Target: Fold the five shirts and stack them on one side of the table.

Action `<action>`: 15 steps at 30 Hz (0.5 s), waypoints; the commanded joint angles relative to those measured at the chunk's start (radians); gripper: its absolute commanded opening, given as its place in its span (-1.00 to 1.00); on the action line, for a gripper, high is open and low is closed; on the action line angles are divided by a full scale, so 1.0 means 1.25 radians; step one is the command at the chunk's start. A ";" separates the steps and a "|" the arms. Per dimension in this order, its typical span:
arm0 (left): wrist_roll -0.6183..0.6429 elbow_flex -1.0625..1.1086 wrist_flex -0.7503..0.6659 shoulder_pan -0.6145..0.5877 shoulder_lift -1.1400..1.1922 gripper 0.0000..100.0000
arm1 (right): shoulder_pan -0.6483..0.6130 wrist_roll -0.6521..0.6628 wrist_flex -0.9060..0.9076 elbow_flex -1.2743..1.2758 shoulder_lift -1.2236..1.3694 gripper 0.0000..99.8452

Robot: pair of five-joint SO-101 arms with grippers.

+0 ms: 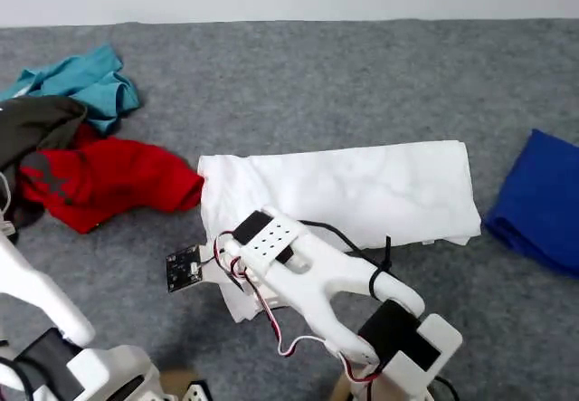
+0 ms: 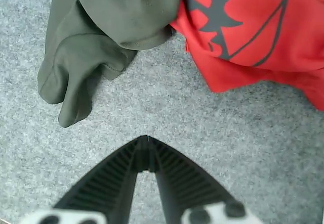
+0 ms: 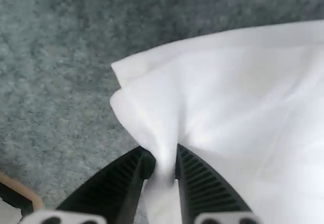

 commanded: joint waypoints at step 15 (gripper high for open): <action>0.000 0.031 -0.010 -0.005 -0.037 -0.99 | 0.034 0.006 0.010 -0.033 -0.080 -0.92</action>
